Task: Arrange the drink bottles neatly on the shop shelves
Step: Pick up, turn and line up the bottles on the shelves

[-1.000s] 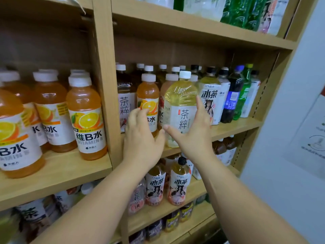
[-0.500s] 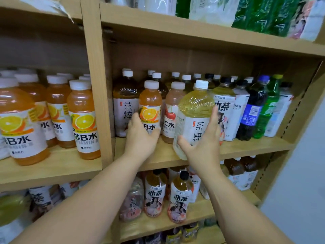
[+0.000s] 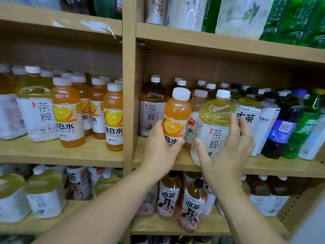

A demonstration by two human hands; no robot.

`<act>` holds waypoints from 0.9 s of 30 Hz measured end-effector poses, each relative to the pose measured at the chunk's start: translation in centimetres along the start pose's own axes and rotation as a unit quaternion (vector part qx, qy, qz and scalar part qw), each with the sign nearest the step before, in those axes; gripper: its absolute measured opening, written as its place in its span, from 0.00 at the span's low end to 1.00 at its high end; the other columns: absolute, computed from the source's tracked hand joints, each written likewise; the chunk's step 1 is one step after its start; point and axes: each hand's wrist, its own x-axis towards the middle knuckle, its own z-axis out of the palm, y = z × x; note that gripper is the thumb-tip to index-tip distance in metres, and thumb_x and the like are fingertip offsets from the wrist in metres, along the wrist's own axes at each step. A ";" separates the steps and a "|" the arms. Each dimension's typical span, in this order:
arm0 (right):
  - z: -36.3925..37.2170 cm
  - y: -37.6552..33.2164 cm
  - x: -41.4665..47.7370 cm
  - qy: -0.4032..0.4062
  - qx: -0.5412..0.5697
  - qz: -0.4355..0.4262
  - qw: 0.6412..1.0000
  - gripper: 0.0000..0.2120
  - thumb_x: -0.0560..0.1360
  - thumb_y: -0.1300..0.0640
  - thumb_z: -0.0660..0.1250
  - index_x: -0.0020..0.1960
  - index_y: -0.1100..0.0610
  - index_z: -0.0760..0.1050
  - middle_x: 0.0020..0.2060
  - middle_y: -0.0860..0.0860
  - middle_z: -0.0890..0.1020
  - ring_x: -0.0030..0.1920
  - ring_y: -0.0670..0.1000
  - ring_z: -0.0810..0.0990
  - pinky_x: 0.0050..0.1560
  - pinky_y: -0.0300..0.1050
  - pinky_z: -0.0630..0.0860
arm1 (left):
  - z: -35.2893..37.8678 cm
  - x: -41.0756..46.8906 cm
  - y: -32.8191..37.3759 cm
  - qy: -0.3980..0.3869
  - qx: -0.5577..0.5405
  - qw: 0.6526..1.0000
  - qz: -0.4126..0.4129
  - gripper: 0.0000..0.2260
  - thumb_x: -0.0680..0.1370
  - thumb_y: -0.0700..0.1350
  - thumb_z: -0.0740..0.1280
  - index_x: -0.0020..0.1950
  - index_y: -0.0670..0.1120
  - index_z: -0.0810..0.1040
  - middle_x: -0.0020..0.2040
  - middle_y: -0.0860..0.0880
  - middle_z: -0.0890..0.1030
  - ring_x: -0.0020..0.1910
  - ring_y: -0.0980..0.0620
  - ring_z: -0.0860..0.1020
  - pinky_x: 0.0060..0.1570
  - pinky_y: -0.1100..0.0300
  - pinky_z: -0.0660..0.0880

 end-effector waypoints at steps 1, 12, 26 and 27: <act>-0.2 -0.6 -0.2 0.014 0.026 -0.041 0.999 0.37 0.76 0.42 0.68 0.78 0.56 0.59 0.75 0.60 0.64 0.77 0.63 0.61 0.78 0.58 0.56 | -0.9 -1.1 0.6 -0.008 -0.003 1.000 0.011 0.29 0.74 0.52 0.76 0.71 0.56 0.68 0.62 0.59 0.78 0.61 0.59 0.76 0.61 0.59 0.75; 2.8 -9.3 -3.5 -0.120 0.338 -0.080 0.930 0.16 0.80 0.48 0.63 0.64 0.55 0.78 0.53 0.43 0.79 0.55 0.41 0.78 0.56 0.34 0.73 | -11.9 -7.5 1.1 0.046 -0.059 0.997 0.007 0.22 0.73 0.44 0.79 0.63 0.55 0.77 0.56 0.61 0.84 0.57 0.62 0.81 0.54 0.64 0.77; 10.7 -18.4 -7.6 -0.289 0.316 -0.006 0.904 0.33 0.74 0.62 0.71 0.73 0.38 0.66 0.64 0.39 0.73 0.60 0.45 0.79 0.55 0.49 0.81 | -20.3 -2.1 -7.4 0.104 0.067 0.992 -0.013 0.22 0.68 0.56 0.77 0.60 0.55 0.77 0.51 0.60 0.83 0.50 0.62 0.81 0.54 0.50 0.80; 11.3 -18.6 -7.7 -0.287 0.303 0.005 0.909 0.36 0.73 0.61 0.72 0.73 0.35 0.63 0.65 0.39 0.72 0.61 0.45 0.78 0.55 0.50 0.81 | -20.3 -1.6 -7.8 0.103 0.067 0.992 -0.011 0.24 0.67 0.58 0.76 0.60 0.56 0.77 0.51 0.60 0.84 0.51 0.61 0.81 0.54 0.50 0.80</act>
